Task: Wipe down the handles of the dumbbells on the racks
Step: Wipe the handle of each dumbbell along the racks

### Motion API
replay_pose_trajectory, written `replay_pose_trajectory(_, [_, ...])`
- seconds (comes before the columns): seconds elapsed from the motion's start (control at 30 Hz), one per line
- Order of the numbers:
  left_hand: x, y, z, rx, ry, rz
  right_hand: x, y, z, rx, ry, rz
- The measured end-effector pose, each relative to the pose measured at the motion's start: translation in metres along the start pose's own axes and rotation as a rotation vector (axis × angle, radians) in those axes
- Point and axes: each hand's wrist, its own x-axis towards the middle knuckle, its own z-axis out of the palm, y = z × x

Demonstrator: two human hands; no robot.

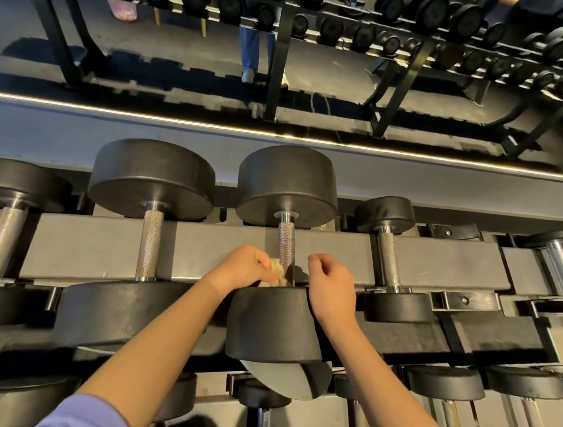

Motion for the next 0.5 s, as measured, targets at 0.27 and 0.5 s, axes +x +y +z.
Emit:
replay_pose_trajectory(0.27, [-0.013, 0.03, -0.003, -0.179, 0.087, 0.178, 0.019, -0.003, -0.004, 0.103, -0.251, -0.175])
replay_pose_trajectory(0.5, [-0.017, 0.049, -0.006, -0.082, 0.255, 0.283, 0.041, -0.006, -0.012, 0.331, -0.218, -0.065])
